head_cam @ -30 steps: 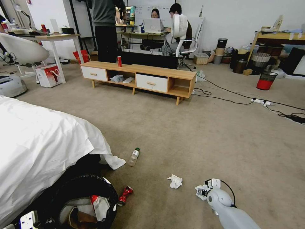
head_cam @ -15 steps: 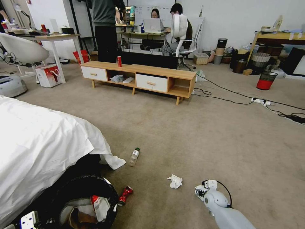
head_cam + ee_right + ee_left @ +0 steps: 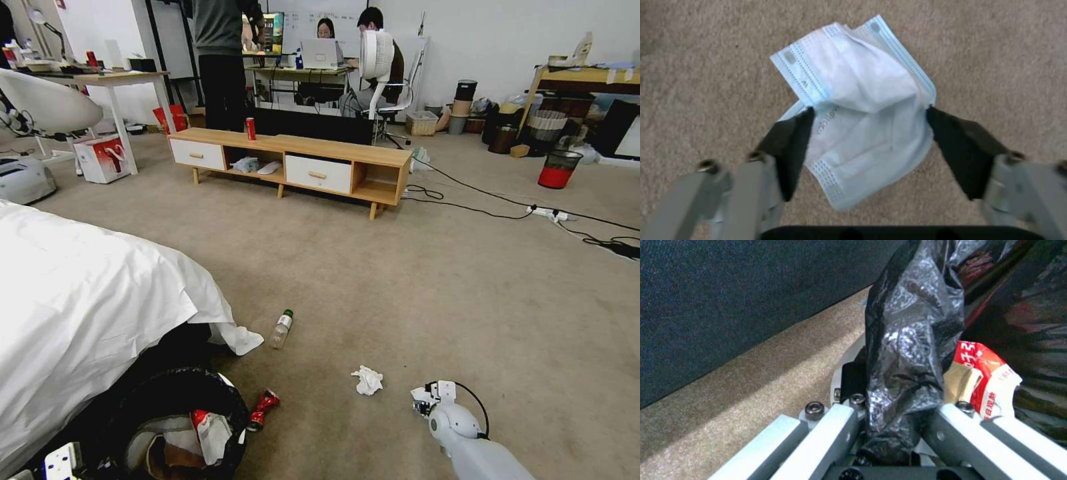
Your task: Pick up the trash bin, then pick up the garbage from the floor and place it into the trash bin.
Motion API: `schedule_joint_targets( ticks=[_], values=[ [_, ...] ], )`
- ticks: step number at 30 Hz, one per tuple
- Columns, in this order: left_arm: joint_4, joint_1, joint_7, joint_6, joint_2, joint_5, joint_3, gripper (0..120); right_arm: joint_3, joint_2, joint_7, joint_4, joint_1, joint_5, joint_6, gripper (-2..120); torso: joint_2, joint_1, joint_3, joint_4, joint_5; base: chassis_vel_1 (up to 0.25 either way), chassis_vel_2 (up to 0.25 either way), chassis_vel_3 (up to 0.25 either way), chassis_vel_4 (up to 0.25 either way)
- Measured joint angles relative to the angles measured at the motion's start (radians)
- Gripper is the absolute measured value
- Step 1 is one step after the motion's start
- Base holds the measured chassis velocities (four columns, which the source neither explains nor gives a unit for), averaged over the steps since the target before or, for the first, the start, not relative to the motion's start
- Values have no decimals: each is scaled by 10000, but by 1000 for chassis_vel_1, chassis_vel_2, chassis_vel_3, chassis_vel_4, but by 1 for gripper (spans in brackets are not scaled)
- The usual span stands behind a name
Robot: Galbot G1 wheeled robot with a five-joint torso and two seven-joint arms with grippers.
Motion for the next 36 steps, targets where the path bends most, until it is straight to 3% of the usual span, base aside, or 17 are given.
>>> schedule_joint_targets(
  ticks=[7, 10, 14, 16, 23, 29, 36],
  values=[
    [7, 1, 8, -12, -16, 14, 15, 0, -32, 20, -35, -20, -36, -116, 35, 45, 0, 0, 0, 0, 0, 0, 0, 0, 0],
    [7, 13, 12, -29, -16, 23, 15, 0, -78, 49, -71, -44, -57, -198, 90, 26, 0, 0, 0, 1, -1, 0, 0, 0, 0],
    [8, 18, 17, -36, -26, 35, 14, 0, -114, 39, -91, -42, -85, -240, 105, 19, 0, 0, 0, 1, 0, 0, 0, 0, 0],
    [8, 19, 28, -55, -52, 60, 26, 0, -173, 31, -139, -69, -110, -362, 162, 9, 0, 0, 0, 0, -1, 0, 0, 0, 0],
    [-25, 62, 40, -73, -63, 70, 19, 0, -301, 66, -271, -203, -117, -601, 190, 0, 0, 0, 0, 0, 0, 0, 0, 0, 0],
    [-28, 55, 44, -81, -77, 75, 30, 0, -330, -2, -334, -108, -285, -609, 236, 0, 0, 0, 0, 1, 0, 0, 0, 0, 0],
    [-29, 24, 49, -82, -110, 98, 104, 0, -310, -772, -306, 901, -825, 9, 221, 0, 0, 0, 0, 0, 4, 0, 0, 0, 0]
  ],
)
